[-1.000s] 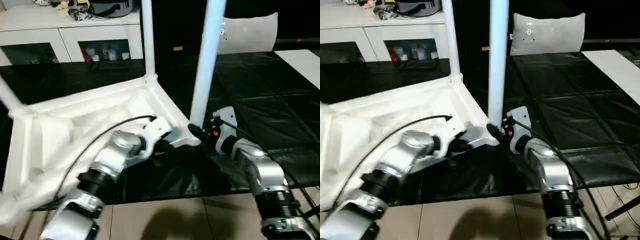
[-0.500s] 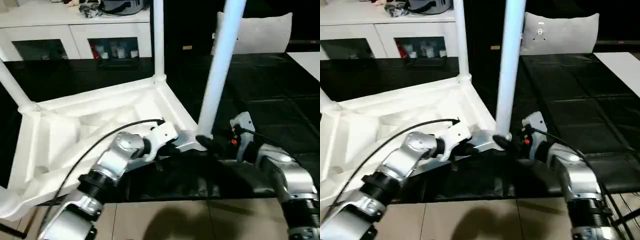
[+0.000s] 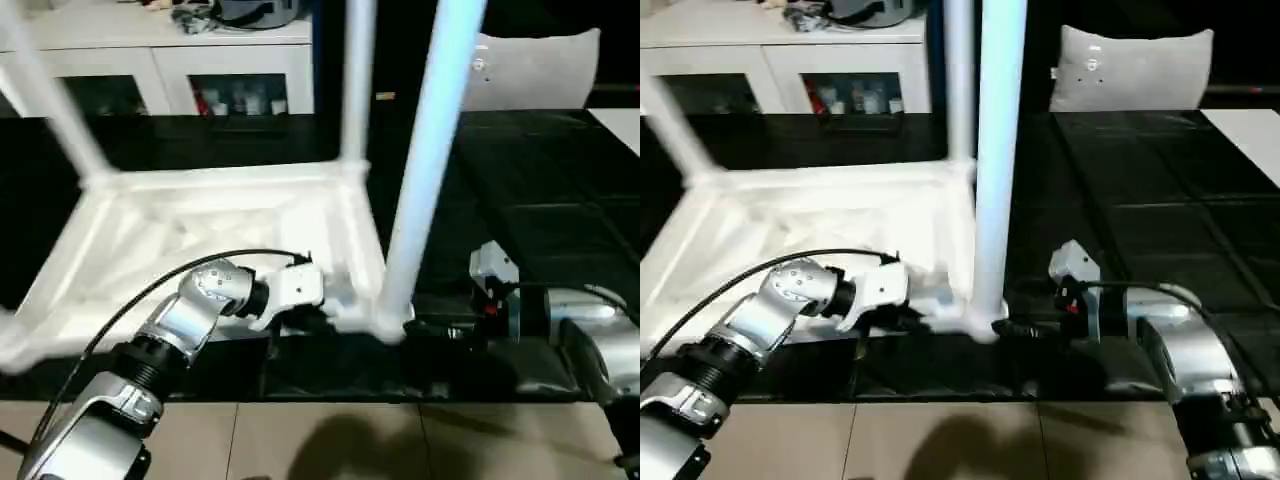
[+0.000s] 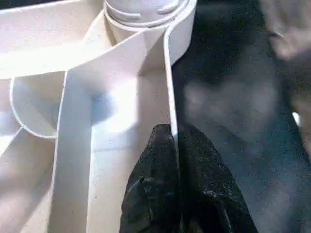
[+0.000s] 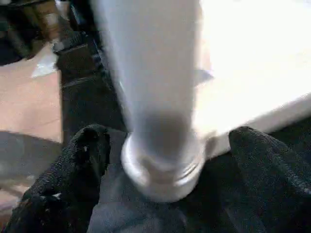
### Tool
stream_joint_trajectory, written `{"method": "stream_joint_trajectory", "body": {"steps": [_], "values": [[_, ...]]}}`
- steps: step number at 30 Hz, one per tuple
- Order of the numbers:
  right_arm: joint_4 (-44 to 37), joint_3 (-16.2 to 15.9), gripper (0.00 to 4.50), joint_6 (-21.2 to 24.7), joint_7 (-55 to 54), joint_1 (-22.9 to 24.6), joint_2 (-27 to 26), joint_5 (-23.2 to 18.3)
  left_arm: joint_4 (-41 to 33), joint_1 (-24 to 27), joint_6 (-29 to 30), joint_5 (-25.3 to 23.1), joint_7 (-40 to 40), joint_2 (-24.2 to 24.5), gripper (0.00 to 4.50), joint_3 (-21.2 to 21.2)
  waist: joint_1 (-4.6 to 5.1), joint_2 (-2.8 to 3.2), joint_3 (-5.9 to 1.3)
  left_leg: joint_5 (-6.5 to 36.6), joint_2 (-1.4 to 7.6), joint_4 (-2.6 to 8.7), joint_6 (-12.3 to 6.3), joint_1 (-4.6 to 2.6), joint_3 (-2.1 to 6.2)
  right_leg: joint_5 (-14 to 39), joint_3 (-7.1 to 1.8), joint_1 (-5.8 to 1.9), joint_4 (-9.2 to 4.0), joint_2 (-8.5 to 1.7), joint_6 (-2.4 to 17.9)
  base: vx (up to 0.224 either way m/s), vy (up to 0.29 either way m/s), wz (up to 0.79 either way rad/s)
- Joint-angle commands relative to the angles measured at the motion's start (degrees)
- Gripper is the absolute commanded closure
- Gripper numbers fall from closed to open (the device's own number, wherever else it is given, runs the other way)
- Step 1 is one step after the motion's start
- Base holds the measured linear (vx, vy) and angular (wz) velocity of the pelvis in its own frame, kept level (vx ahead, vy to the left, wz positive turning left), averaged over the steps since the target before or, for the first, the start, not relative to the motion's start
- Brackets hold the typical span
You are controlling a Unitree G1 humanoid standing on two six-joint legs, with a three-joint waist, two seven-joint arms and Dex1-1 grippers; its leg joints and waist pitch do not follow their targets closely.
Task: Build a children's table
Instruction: Rotate leg to tighten
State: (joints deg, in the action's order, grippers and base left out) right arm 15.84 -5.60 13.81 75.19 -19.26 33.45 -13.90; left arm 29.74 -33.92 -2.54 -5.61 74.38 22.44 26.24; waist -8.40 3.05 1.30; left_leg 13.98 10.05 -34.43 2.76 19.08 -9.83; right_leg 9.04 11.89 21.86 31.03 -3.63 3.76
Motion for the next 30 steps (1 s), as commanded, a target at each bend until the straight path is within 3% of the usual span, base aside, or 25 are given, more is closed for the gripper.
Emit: {"method": "stream_joint_trajectory", "body": {"steps": [1, 10, 18, 19, 21, 24, 27, 30], "values": [[0.1, -1.22, 0.63, -0.52, 2.46, -0.87, 0.86, -0.47, 0.16, -0.4, -3.35, -1.32, 4.94, 1.01, 4.5, 4.26, -0.08, -0.91, -3.41, 1.09, 4.56, 3.31, -6.64, 0.17, 1.51, 17.78, -4.89, -3.25, -3.55, -6.72, -2.15, 0.0, 0.0, 0.0], [-0.15, -3.83, 1.4, 1.24, 9.21, -1.32, 0.16, -3.15, -0.17, -1.01, -5.44, -0.43, 8.14, 0.45, 4.5, 4.74, -0.43, -1.08, -3.34, 1.1, 4.5, 3.35, -6.24, 0.27, 1.45, 18.67, -4.8, -3.33, -3.67, -6.66, -2.49, 0.0, 0.0, 0.0], [1.52, -4.93, 2.08, 1.11, 10.01, -2.47, -1.02, -2.72, 0.22, -1.03, -5.93, -1.02, 7.87, 0.39, 4.5, 4.67, -0.93, -1.05, -3.46, 0.24, 4.78, 3.35, -6.06, 0.25, 1.57, 17.26, -4.87, -3.28, -3.35, -6.77, -2.16, 0.0, 0.0, 0.0], [1.76, -4.98, 2.08, 1.07, 10.1, -2.57, -1.0, -2.76, 0.32, -0.99, -5.92, -1.3, 7.51, 0.48, 4.5, 4.54, -0.9, -1.32, -3.44, 0.39, 4.68, 3.34, -6.05, 0.26, 1.48, 17.59, -4.87, -3.3, -3.47, -6.76, -2.29, 0.0, 0.0, 0.0], [1.84, -4.97, 2.32, 1.24, 10.28, -2.55, -0.93, -2.93, 0.35, -0.9, -5.81, -1.52, 7.18, 0.62, 4.5, 4.41, -0.94, -1.22, -3.27, 1.22, 4.37, 3.39, -5.65, 0.22, 1.29, 19.77, -4.78, -3.32, -3.85, -6.78, -2.84, 0.0, 0.0, 0.0], [1.17, -4.71, 2.45, 2.05, 10.66, -2.1, -0.88, -3.5, 0.01, -0.48, -4.15, -0.86, 6.72, 0.43, 4.5, 3.69, -0.94, -1.28, -3.38, 0.93, 4.41, 3.38, -5.54, 0.24, 1.39, 19.73, -4.75, -3.34, -3.78, -6.65, -3.63, 0.0, 0.0, 0.0], [-0.65, -3.74, 2.48, 3.7, 9.05, -0.84, -1.75, -4.82, -1.51, 0.17, 2.1, 0.66, 3.8, -1.15, 4.5, 1.66, -0.83, -1.23, -3.35, 0.77, 4.73, 3.42, -5.47, 0.21, 1.37, 19.19, -4.79, -3.38, -3.75, -6.76, -3.17, 0.0, 0.0, 0.0], [-1.89, -2.71, 2.49, 6.42, 2.15, -0.09, -4.33, -4.27, -2.95, 0.41, 9.87, 1.45, -0.98, -3.35, 4.5, -0.64, -0.71, -1.36, -3.12, 1.13, 4.41, 3.53, -4.65, 0.17, 1.35, 21.27, -4.63, -3.32, -4.21, -6.74, -3.3, 0.0, 0.0, 0.0]]}}
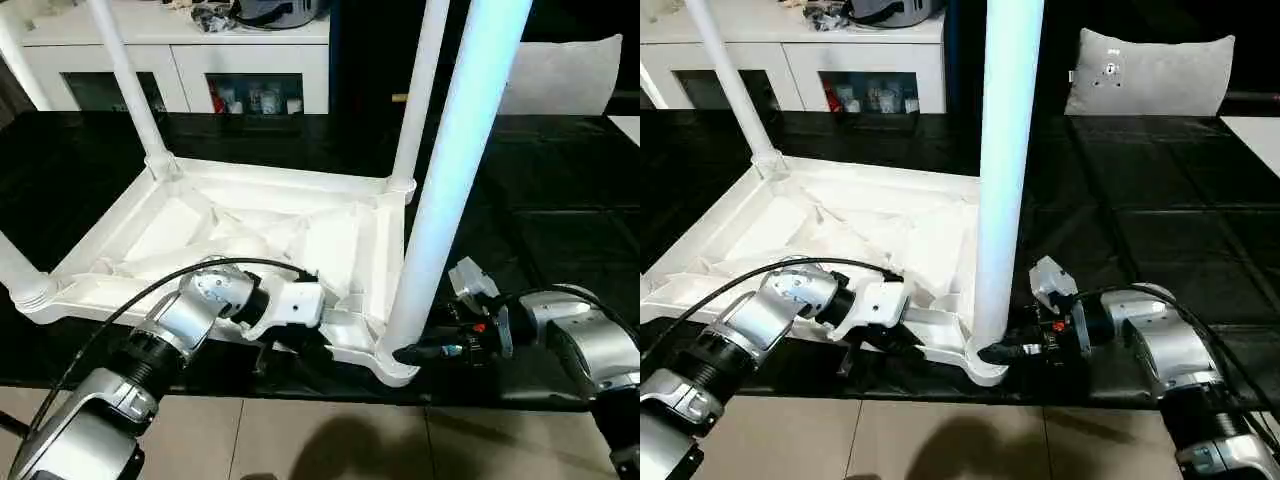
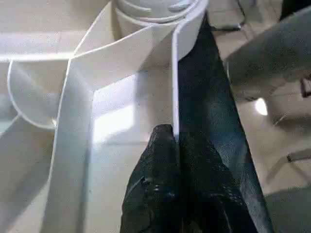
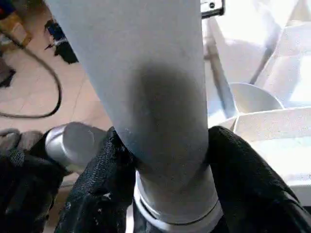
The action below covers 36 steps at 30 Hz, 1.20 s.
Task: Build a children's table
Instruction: Rotate leg to tighten
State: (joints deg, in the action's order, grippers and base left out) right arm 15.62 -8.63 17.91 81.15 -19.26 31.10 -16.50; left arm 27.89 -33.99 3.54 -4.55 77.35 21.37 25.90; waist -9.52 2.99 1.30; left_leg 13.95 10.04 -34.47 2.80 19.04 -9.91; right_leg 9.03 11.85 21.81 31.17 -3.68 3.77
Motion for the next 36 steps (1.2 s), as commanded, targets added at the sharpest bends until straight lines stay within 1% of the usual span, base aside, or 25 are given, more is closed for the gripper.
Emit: {"method": "stream_joint_trajectory", "body": {"steps": [1, 3, 4, 5, 6, 7, 8, 9, 10, 12, 13, 14, 15, 16, 17, 18, 21, 23, 26, 28, 29, 30, 31, 33, 36], "values": [[-0.95, 0.88, 2.49, 2.75, -8.35, -0.43, -3.88, -0.53, -1.41, 0.53, 5.86, 0.85, -6.05, -3.49, 4.5, -1.26, 0.5, -1.31, -3.05, 1.54, 4.22, 3.57, -4.56, 0.13, 1.39, 22.21, -4.46, -3.21, -4.54, -6.62, -3.64, 0.0, 0.0, 0.0], [0.46, 2.02, 2.49, 4.07, -16.62, -1.23, -7.59, 1.23, -2.17, 0.66, 9.6, 1.73, -9.39, -5.66, 4.5, -2.75, 1.01, -1.44, -2.95, 1.93, 3.9, 3.65, -3.78, 0.19, 1.32, 23.74, -4.32, -3.23, -4.91, -6.57, -4.2, 0.0, 0.0, 0.0], [1.22, 2.52, 2.5, 4.65, -20.34, -1.74, -9.32, 2.03, -2.55, 0.69, 11.21, 1.95, -10.65, -6.54, 4.5, -3.2, 1.79, -1.39, -2.95, 2.24, 3.89, 3.74, -3.05, 0.36, 1.53, 24.08, -3.98, -3.42, -5.02, -6.58, -4.33, 0.0, 0.0, 0.0], [1.89, 3.02, 2.5, 5.75, -23.72, -2.3, -11.09, 2.49, -2.79, 0.59, 12.7, 1.67, -12.19, -7.37, 4.5, -3.47, 2.15, -1.46, -2.95, 2.43, 3.77, 3.75, -2.96, 0.58, 1.69, 24.29, -3.77, -3.68, -5.13, -6.63, -4.73, 0.0, 0.0, 0.0], [2.42, 3.41, 2.51, 6.6, -26.41, -2.76, -12.52, 2.84, -2.92, 0.45, 13.67, 1.36, -13.34, -8.0, 4.5, -3.6, 3.06, -1.3, -2.96, 2.92, 3.83, 3.74, -2.81, 0.48, 1.79, 24.14, -3.8, -3.56, -5.32, -6.57, -5.14, 0.0, 0.0, 0.0], [3.32, 4.4, 2.51, 8.19, -31.74, -3.63, -15.36, 3.42, -3.66, 0.36, 15.63, 0.66, -15.16, -9.15, 4.5, -3.68, 3.8, -1.34, -2.95, 3.2, 3.57, 3.67, -2.95, 0.42, 1.76, 24.0, -3.93, -3.48, -5.36, -6.6, -5.04, 0.0, 0.0, 0.0], [4.15, 5.28, 2.51, 9.47, -35.77, -4.32, -17.39, 3.88, -4.0, 0.22, 17.11, 0.46, -17.04, -10.41, 4.5, -4.12, 4.58, -1.26, -2.91, 2.92, 3.56, 3.72, -3.08, 0.69, 1.83, 23.53, -3.95, -3.62, -5.25, -6.61, -4.5, 0.0, 0.0, 0.0], [4.86, 6.05, 2.51, 10.44, -39.19, -4.88, -19.24, 4.15, -4.35, 0.14, 18.45, 0.38, -18.73, -11.61, 4.5, -4.53, 4.8, -1.16, -2.93, 3.03, 3.43, 3.63, -3.29, 0.65, 1.8, 23.58, -3.79, -3.56, -5.37, -6.49, -4.38, 0.0, 0.0, 0.0], [5.41, 6.83, 2.51, 11.08, -41.86, -5.29, -20.79, 4.08, -4.53, 0.06, 19.33, 0.22, -20.4, -12.7, 4.5, -4.89, 5.34, -1.09, -2.87, 3.2, 3.31, 3.58, -3.32, 0.67, 1.78, 23.65, -3.79, -3.51, -5.45, -6.49, -4.26, 0.0, 0.0, 0.0], [5.64, 7.21, 2.51, 9.85, -44.51, -5.39, -23.17, 4.15, -5.2, 0.19, 20.81, -0.3, -23.58, -14.91, 4.5, -5.17, 5.86, -1.01, -2.92, 3.11, 3.25, 3.52, -3.56, 0.51, 1.7, 23.58, -3.93, -3.41, -5.54, -6.53, -3.91, 0.0, 0.0, 0.0], [5.2, 6.85, 2.17, 8.34, -44.54, -5.03, -24.03, 4.44, -6.07, 0.6, 21.64, -0.48, -24.64, -16.01, 4.5, -4.99, 5.86, -1.04, -2.98, 2.73, 3.26, 3.47, -4.33, 0.51, 1.66, 23.02, -4.1, -3.38, -5.42, -6.53, -3.99, 0.0, 0.0, 0.0], [5.2, 6.85, 2.17, 8.34, -44.54, -5.03, -24.03, 4.44, -6.07, 0.6, 21.64, -0.48, -24.64, -16.01, 4.5, -4.99, 5.9, -1.03, -2.97, 2.62, 3.35, 3.5, -4.55, 0.63, 1.69, 22.6, -4.16, -3.47, -5.3, -6.57, -3.84, 0.0, 0.0, 0.0], [4.29, 6.97, 1.96, 8.97, -44.29, -4.31, -24.28, 4.24, -7.13, 1.24, 22.5, -0.37, -24.86, -16.54, 4.5, -4.75, 5.94, -1.01, -3.06, 2.14, 3.52, 3.55, -4.81, 0.8, 1.84, 21.76, -4.21, -3.67, -5.05, -6.63, -3.69, 0.0, 0.0, 0.0], [3.68, 7.15, 1.82, 9.46, -44.38, -3.92, -24.26, 4.11, -7.7, 1.51, 22.97, -0.43, -24.88, -16.5, 4.5, -4.58, 5.89, -0.98, -3.19, 0.8, 3.96, 3.53, -5.72, 0.86, 2.05, 18.86, -4.5, -3.64, -4.53, -6.78, -2.9, 0.0, 0.0, 0.0], [3.33, 7.21, 1.82, 9.09, -43.97, -3.6, -23.91, 4.05, -7.77, 1.61, 22.65, -0.61, -24.89, -16.2, 4.5, -4.51, 5.89, -0.98, -3.19, 0.8, 3.96, 3.53, -5.72, 0.86, 2.05, 18.86, -4.5, -3.64, -4.53, -6.78, -2.9, 0.0, 0.0, 0.0], [2.81, 7.28, 1.79, 8.83, -43.06, -3.15, -23.03, 3.95, -7.44, 1.6, 21.97, -0.89, -24.88, -15.54, 4.5, -4.61, 5.72, -0.96, -3.15, 0.31, 3.99, 3.48, -6.19, 0.76, 1.97, 18.06, -4.63, -3.49, -4.39, -6.84, -2.06, 0.0, 0.0, 0.0], [1.86, 7.37, 1.48, 7.92, -40.9, -2.28, -20.62, 4.34, -6.94, 1.6, 20.57, -1.34, -24.43, -13.84, 4.5, -4.84, 5.22, -0.98, -3.11, 0.33, 3.96, 3.51, -6.46, 0.66, 1.85, 18.09, -4.73, -3.51, -4.38, -6.8, -1.93, 0.0, 0.0, 0.0], [2.01, 7.72, 1.33, 6.53, -39.49, -1.91, -17.99, 4.95, -6.45, 1.71, 19.57, -1.71, -23.61, -12.11, 4.5, -4.98, 4.86, -0.78, -3.06, 0.64, 4.01, 3.53, -6.45, 0.59, 1.86, 18.56, -4.69, -3.49, -4.41, -6.87, -2.06, 0.0, 0.0, 0.0], [1.15, 8.42, 1.04, 4.44, -34.91, -1.26, -14.34, 3.94, -6.08, 2.06, 17.85, -2.14, -22.33, -9.88, 4.5, -5.05, 4.24, -0.94, -3.05, 1.44, 4.01, 3.59, -6.2, 0.4, 1.67, 19.5, -4.77, -3.43, -4.53, -6.72, -2.57, 0.0, 0.0, 0.0], [-1.41, 8.22, 0.78, 3.07, -27.9, 0.17, -10.8, 2.17, -5.48, 2.22, 15.13, -2.23, -19.86, -7.82, 4.5, -4.67, 3.88, -0.95, -3.1, 1.42, 4.0, 3.51, -6.41, 0.42, 1.69, 19.06, -4.8, -3.44, -4.42, -6.76, -2.73, 0.0, 0.0, 0.0], [-3.67, 7.51, 0.78, 2.71, -22.04, 1.45, -7.31, 1.09, -4.88, 2.27, 12.45, -2.26, -16.8, -5.76, 4.5, -3.92, 3.65, -0.77, -3.08, 1.59, 4.02, 3.51, -6.88, 0.48, 1.71, 18.88, -4.77, -3.5, -4.41, -6.67, -3.06, 0.0, 0.0, 0.0], [-3.67, 7.51, 0.68, 2.71, -22.04, 1.45, -7.31, 1.09, -4.88, 2.27, 12.45, -2.26, -16.8, -5.76, 4.5, -3.92, 3.43, -0.9, -3.09, 1.55, 3.98, 3.45, -7.19, 0.53, 1.75, 18.73, -4.75, -3.56, -4.36, -6.61, -3.56, 0.0, 0.0, 0.0], [-4.22, 6.91, 0.68, 2.23, -19.88, 1.85, -5.65, 1.27, -4.58, 2.22, 11.0, -2.28, -15.3, -4.78, 4.5, -3.48, 3.22, -0.94, -3.1, 1.28, 4.24, 3.48, -7.44, 0.57, 1.79, 17.92, -4.8, -3.48, -4.1, -6.55, -3.77, 0.0, 0.0, 0.0], [-4.19, 5.83, 0.68, 0.26, -16.89, 2.21, -3.09, 2.38, -4.11, 2.08, 7.77, -2.32, -12.66, -3.12, 4.5, -2.6, 2.97, -0.87, -3.03, 1.49, 4.02, 3.44, -7.23, 0.51, 1.7, 18.38, -4.6, -3.34, -4.28, -6.47, -3.76, 0.0, 0.0, 0.0], [-2.55, 5.27, 0.68, -1.64, -12.59, 1.59, -0.17, 2.22, -4.14, 2.08, 2.63, -1.59, -7.19, -0.17, 4.5, -1.02, 2.73, -1.01, -2.99, 2.5, 3.72, 3.49, -6.43, 0.46, 1.48, 20.8, -4.51, -3.39, -4.6, -6.37, -4.31, 0.0, 0.0, 0.0]]}}
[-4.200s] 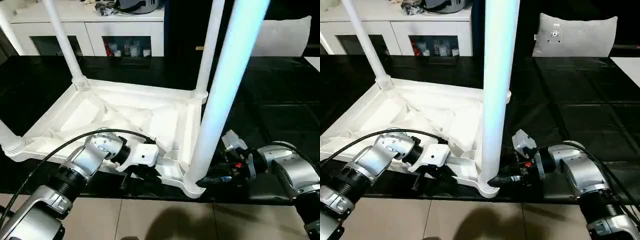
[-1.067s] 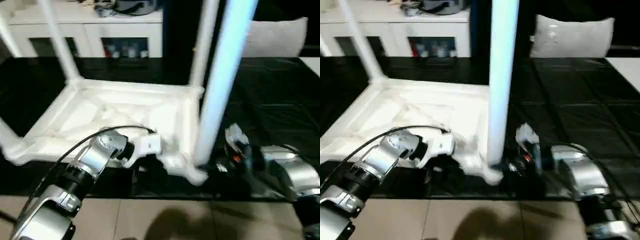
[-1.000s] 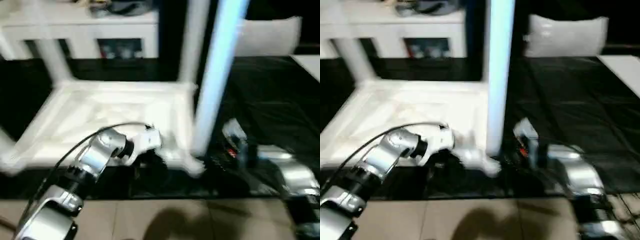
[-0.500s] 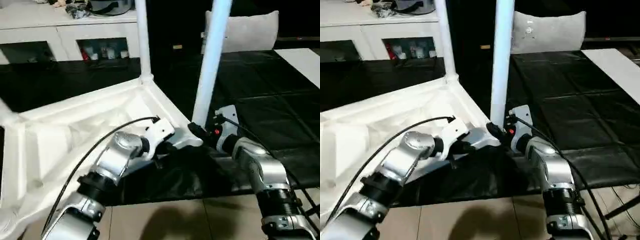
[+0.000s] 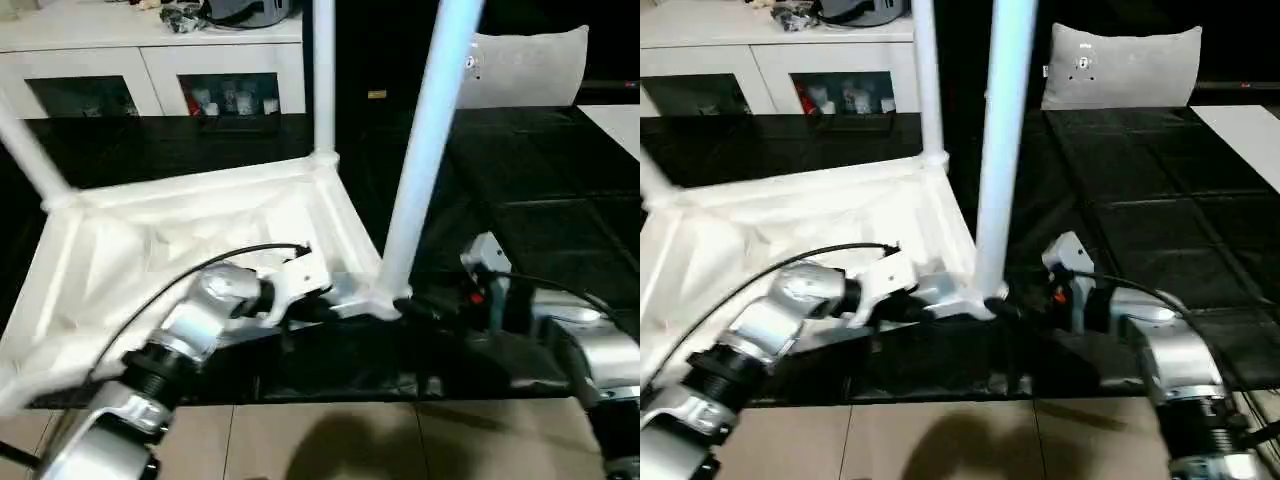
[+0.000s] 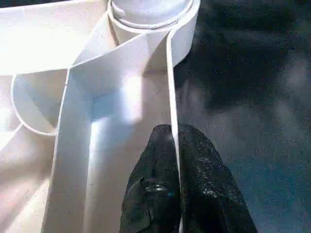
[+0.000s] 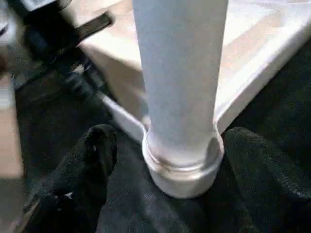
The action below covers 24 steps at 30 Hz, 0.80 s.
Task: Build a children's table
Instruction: Rotate leg to tighten
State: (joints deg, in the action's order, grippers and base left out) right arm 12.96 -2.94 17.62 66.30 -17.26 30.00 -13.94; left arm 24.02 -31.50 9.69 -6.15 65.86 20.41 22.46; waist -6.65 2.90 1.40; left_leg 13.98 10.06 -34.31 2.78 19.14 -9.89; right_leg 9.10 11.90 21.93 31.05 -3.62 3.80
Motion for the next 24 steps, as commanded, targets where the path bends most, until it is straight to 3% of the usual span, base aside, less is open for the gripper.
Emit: {"method": "stream_joint_trajectory", "body": {"steps": [1, 6, 9, 19, 24], "values": [[0.68, -0.56, 0.68, -1.68, 4.0, -0.71, 1.63, -0.6, -0.45, -0.34, -4.59, 0.32, 6.08, 1.67, 4.5, 2.89, -0.39, -0.91, -3.19, 2.47, 3.94, 3.33, -6.6, 0.24, 1.54, 20.42, -4.61, -3.41, -4.3, -6.45, -4.09, 0.0, 0.0, 0.0], [1.63, -2.57, 0.84, -2.59, 9.32, -2.35, 3.33, -0.84, -0.68, -0.18, -10.66, 0.17, 13.51, 5.63, 4.5, 5.93, -1.32, -0.97, -3.33, 1.04, 4.52, 3.32, -6.87, 0.13, 1.64, 17.6, -4.95, -3.26, -3.59, -6.7, -2.26, 0.0, 0.0, 0.0], [2.16, -4.1, 1.19, -3.26, 11.93, -3.32, 3.19, -1.06, -0.29, -0.49, -13.34, 0.15, 15.95, 6.33, 4.5, 6.83, -1.63, -0.83, -3.32, 0.92, 4.67, 3.33, -6.51, 0.15, 1.62, 17.56, -4.99, -3.28, -3.48, -6.84, -1.54, 0.0, 0.0, 0.0], [2.54, -8.15, 2.03, -4.36, 17.44, -3.73, 0.44, -1.82, 1.09, -1.77, -16.57, 0.61, 17.77, 5.35, 4.5, 7.65, -1.7, -0.89, -3.29, 1.82, 4.35, 3.35, -5.86, 0.25, 1.47, 19.53, -4.78, -3.4, -3.81, -6.69, -2.55, 0.0, 0.0, 0.0], [3.76, -8.44, 2.45, -5.04, 17.59, -4.36, -0.39, -1.42, 1.6, -1.86, -17.18, 0.56, 17.97, 5.16, 4.5, 7.62, -1.96, -0.77, -3.41, 1.32, 4.94, 3.39, -5.5, 0.08, 1.74, 18.05, -5.03, -3.28, -3.48, -6.86, -1.93, 0.0, 0.0, 0.0]]}}
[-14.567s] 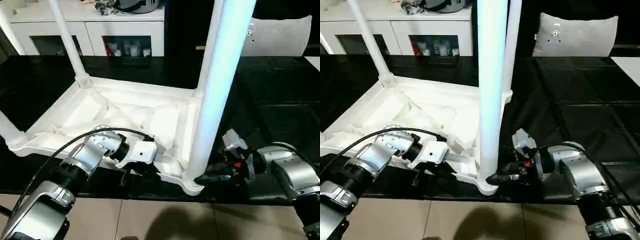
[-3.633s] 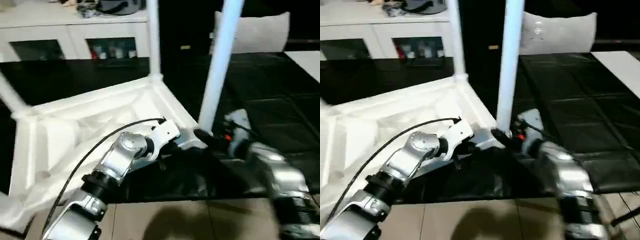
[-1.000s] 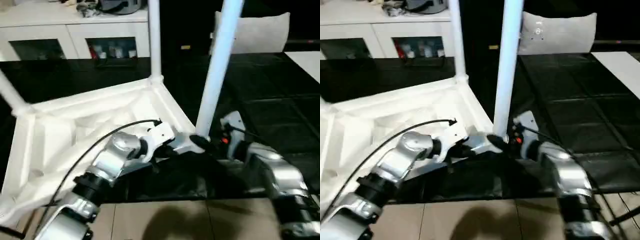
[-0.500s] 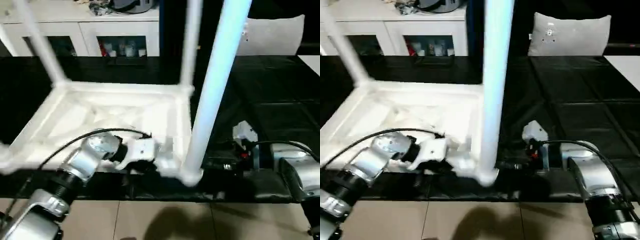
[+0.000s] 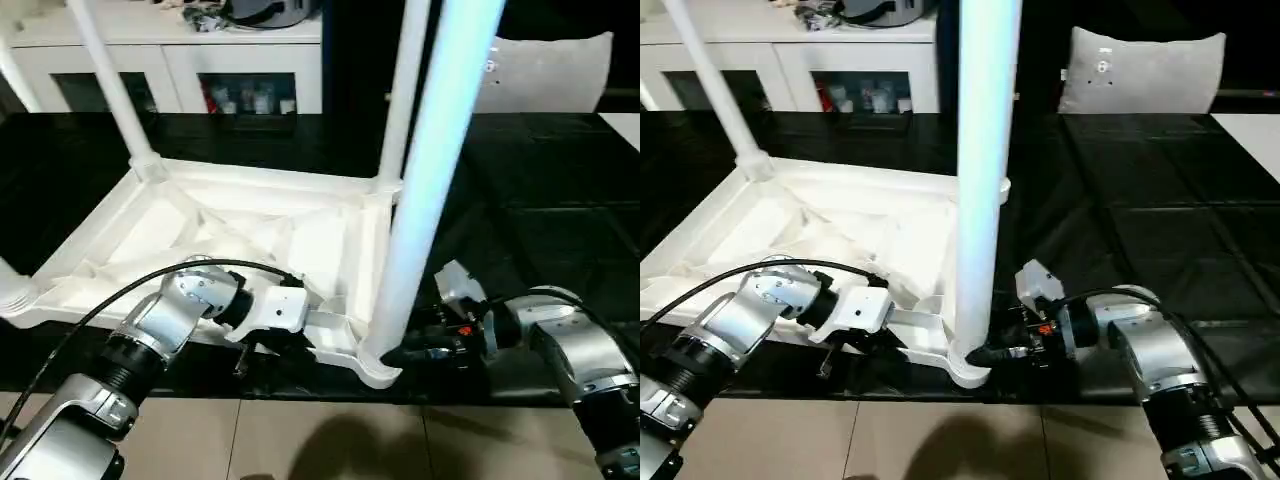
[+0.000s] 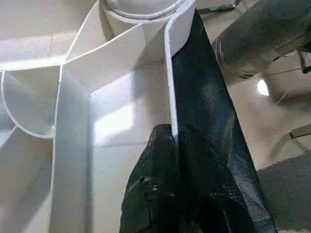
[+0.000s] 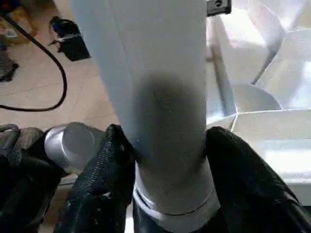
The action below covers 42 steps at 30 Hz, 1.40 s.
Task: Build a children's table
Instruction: Rotate leg to tighten
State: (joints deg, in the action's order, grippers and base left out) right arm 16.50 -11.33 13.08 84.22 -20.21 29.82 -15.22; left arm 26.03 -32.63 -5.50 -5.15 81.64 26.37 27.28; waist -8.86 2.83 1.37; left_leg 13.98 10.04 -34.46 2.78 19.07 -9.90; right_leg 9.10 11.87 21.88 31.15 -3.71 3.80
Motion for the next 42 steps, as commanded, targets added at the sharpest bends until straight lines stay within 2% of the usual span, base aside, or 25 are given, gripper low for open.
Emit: {"method": "stream_joint_trajectory", "body": {"steps": [1, 4, 9, 13, 16, 18, 19, 20, 21, 22, 23, 26, 27, 30, 31, 32, 33, 35, 38, 39, 41, 42], "values": [[0.32, -0.05, 2.45, -0.57, -0.29, -1.49, -0.33, -0.1, -0.35, -0.75, -2.06, -0.45, 2.23, -0.84, 4.5, 2.8, 0.22, -0.75, -3.41, 1.27, 5.0, 3.54, -5.47, 0.14, 1.75, 17.57, -5.03, -3.23, -3.48, -6.87, -1.71, 0.0, 0.0, 0.0], [0.42, -0.52, 2.56, -0.41, -0.17, -1.72, -1.21, -0.27, 0.01, -0.78, -2.38, -0.46, 2.34, -0.98, 4.5, 2.69, 0.21, -0.86, -3.29, 1.8, 4.51, 3.55, -5.18, 0.27, 1.5, 19.19, -4.93, -3.35, -3.75, -6.79, -2.1, 0.0, 0.0, 0.0], [0.28, -0.89, 2.58, 0.61, 0.43, -1.57, -1.38, -1.08, 0.31, -0.77, -2.51, -0.52, 2.25, -1.12, 4.5, 2.57, 0.22, -0.83, -3.31, 1.83, 4.55, 3.54, -5.1, 0.24, 1.56, 19.75, -4.84, -3.32, -3.87, -6.65, -2.81, 0.0, 0.0, 0.0], [-2.02, -0.43, 2.59, 2.89, -0.04, -0.16, -1.79, -2.8, -1.23, 0.35, 2.97, 1.22, 0.04, -2.42, 4.5, 0.78, 0.27, -0.85, -3.31, 1.65, 4.63, 3.57, -5.03, 0.24, 1.51, 19.1, -4.91, -3.37, -3.77, -6.73, -2.46, 0.0, 0.0, 0.0], [-2.51, 0.23, 2.59, 5.15, -5.32, 0.29, -3.52, -1.92, -2.18, 0.74, 7.61, 1.82, -2.95, -3.95, 4.5, -0.53, 0.21, -0.82, -3.25, 1.42, 4.68, 3.6, -4.69, 0.08, 1.55, 19.62, -4.88, -3.24, -3.95, -6.75, -2.33, 0.0, 0.0, 0.0], [-0.31, 1.61, 2.59, 5.69, -16.98, -0.41, -7.95, 1.75, -3.27, 1.05, 14.02, 2.84, -8.31, -7.18, 4.5, -2.71, 0.77, -0.86, -3.03, 2.39, 4.56, 3.74, -3.62, 0.11, 1.52, 21.53, -4.71, -3.21, -4.29, -6.79, -2.57, 0.0, 0.0, 0.0], [2.03, 3.14, 2.59, 5.48, -24.78, -1.54, -11.52, 3.26, -3.33, 1.13, 16.6, 2.75, -13.05, -9.88, 4.5, -4.01, 1.22, -0.99, -2.85, 3.57, 4.08, 3.8, -2.61, -0.08, 1.54, 24.24, -4.3, -3.2, -5.0, -6.77, -3.19, 0.0, 0.0, 0.0], [3.46, 4.05, 2.59, 5.73, -29.36, -2.27, -13.84, 3.89, -3.01, 1.08, 18.04, 2.56, -16.0, -11.67, 4.5, -4.68, 1.97, -0.96, -2.78, 3.89, 3.84, 3.85, -1.88, 0.22, 1.66, 25.44, -3.93, -3.53, -5.25, -6.82, -3.8, 0.0, 0.0, 0.0], [4.19, 4.45, 2.59, 5.81, -31.73, -2.66, -15.07, 4.23, -2.81, 1.03, 18.88, 2.36, -17.33, -12.56, 4.5, -4.9, 2.91, -0.81, -2.8, 4.73, 3.79, 3.78, -1.76, 0.17, 1.79, 26.08, -3.64, -3.53, -5.65, -6.7, -4.36, 0.0, 0.0, 0.0], [5.38, 4.96, 2.59, 6.16, -35.36, -3.3, -16.82, 4.83, -2.4, 0.9, 19.94, 1.74, -19.02, -13.7, 4.5, -4.86, 3.43, -1.11, -2.89, 4.98, 3.85, 3.77, -1.85, 0.13, 1.78, 25.76, -3.69, -3.55, -5.69, -6.65, -4.49, 0.0, 0.0, 0.0], [6.35, 5.33, 2.59, 6.48, -38.26, -3.83, -18.17, 5.36, -2.05, 0.75, 20.85, 1.22, -20.54, -14.66, 4.5, -4.9, 4.32, -0.98, -2.83, 5.28, 3.73, 3.73, -2.21, 0.47, 1.9, 25.43, -3.62, -3.74, -5.64, -6.67, -4.44, 0.0, 0.0, 0.0], [9.7, 7.73, 2.59, 7.56, -48.4, -5.84, -22.66, 5.93, -1.44, 0.11, 24.99, 0.78, -26.67, -18.82, 4.5, -6.5, 5.28, -0.88, -2.88, 5.12, 3.32, 3.57, -3.07, 0.36, 1.69, 24.81, -3.97, -3.48, -5.69, -6.62, -4.19, 0.0, 0.0, 0.0], [10.58, 8.59, 2.59, 7.93, -51.04, -6.42, -23.83, 5.76, -1.38, -0.11, 25.95, 0.83, -28.21, -19.96, 4.5, -6.97, 5.58, -0.76, -2.87, 4.58, 3.4, 3.6, -3.13, 0.3, 1.69, 24.37, -4.0, -3.38, -5.67, -6.63, -3.29, 0.0, 0.0, 0.0], [11.79, 9.97, 2.59, 6.34, -54.86, -7.32, -25.92, 6.12, -1.36, -0.57, 27.55, 0.58, -31.42, -22.42, 4.5, -7.82, 5.7, -0.7, -2.93, 4.07, 3.35, 3.57, -4.2, 0.43, 1.73, 23.74, -4.12, -3.44, -5.53, -6.56, -3.39, 0.0, 0.0, 0.0], [11.85, 10.3, 2.59, 5.1, -54.82, -7.33, -26.48, 6.37, -1.48, -0.58, 27.98, 0.26, -32.44, -23.2, 4.5, -7.95, 5.55, -0.61, -3.06, 3.51, 3.75, 3.59, -4.58, 0.32, 1.83, 21.93, -4.36, -3.3, -5.23, -6.69, -2.86, 0.0, 0.0, 0.0], [11.78, 10.35, 2.25, 4.62, -54.67, -7.27, -26.57, 6.55, -1.52, -0.57, 28.01, 0.09, -32.75, -23.43, 4.5, -7.95, 5.55, -0.61, -3.06, 3.51, 3.75, 3.59, -4.58, 0.32, 1.83, 21.93, -4.36, -3.3, -5.23, -6.69, -2.86, 0.0, 0.0, 0.0], [11.44, 10.42, 1.91, 3.86, -54.4, -6.96, -26.43, 7.0, -1.78, -0.42, 27.95, -0.31, -33.09, -23.54, 4.5, -7.85, 5.54, -0.65, -3.15, 2.34, 3.95, 3.6, -5.15, 0.66, 2.0, 19.71, -4.58, -3.54, -4.67, -6.81, -2.04, 0.0, 0.0, 0.0], [10.34, 10.45, 1.88, 3.77, -52.95, -6.22, -25.61, 6.72, -2.12, -0.15, 27.78, -0.75, -33.11, -23.03, 4.5, -7.64, 5.41, -0.58, -3.26, 1.24, 4.23, 3.57, -5.76, 0.6, 2.08, 17.67, -4.85, -3.5, -4.23, -7.02, -1.02, 0.0, 0.0, 0.0], [8.5, 10.32, 1.5, 3.18, -49.5, -4.81, -23.12, 5.92, -2.17, 0.15, 26.65, -1.62, -32.65, -21.23, 4.5, -7.27, 4.65, -0.65, -3.37, -0.47, 4.43, 3.42, -6.85, 0.65, 1.97, 14.74, -5.19, -3.52, -3.58, -7.14, 0.2, 0.0, 0.0, 0.0], [7.83, 10.27, 1.5, 2.57, -47.41, -4.2, -21.62, 5.31, -2.03, 0.21, 26.29, -2.01, -32.36, -20.26, 4.5, -7.16, 4.52, -0.66, -3.37, -0.83, 4.47, 3.47, -6.94, 0.64, 1.98, 14.39, -5.21, -3.55, -3.45, -7.17, 0.38, 0.0, 0.0, 0.0], [6.75, 10.94, 1.25, 2.88, -44.23, -3.44, -19.52, 3.78, -1.7, 0.18, 25.83, -2.15, -31.59, -19.08, 4.5, -7.23, 3.78, -0.68, -3.45, -1.13, 4.42, 3.33, -7.82, 0.64, 1.84, 13.76, -5.3, -3.59, -3.37, -7.18, 0.28, 0.0, 0.0, 0.0], [5.31, 11.5, 1.15, 2.45, -38.92, -2.37, -16.27, 2.24, -1.07, 0.09, 24.22, -2.42, -30.09, -17.42, 4.5, -7.17, 3.6, -0.69, -3.39, -1.01, 4.45, 3.38, -7.92, 0.64, 1.87, 14.0, -5.18, -3.65, -3.38, -7.08, 0.12, 0.0, 0.0, 0.0]]}}
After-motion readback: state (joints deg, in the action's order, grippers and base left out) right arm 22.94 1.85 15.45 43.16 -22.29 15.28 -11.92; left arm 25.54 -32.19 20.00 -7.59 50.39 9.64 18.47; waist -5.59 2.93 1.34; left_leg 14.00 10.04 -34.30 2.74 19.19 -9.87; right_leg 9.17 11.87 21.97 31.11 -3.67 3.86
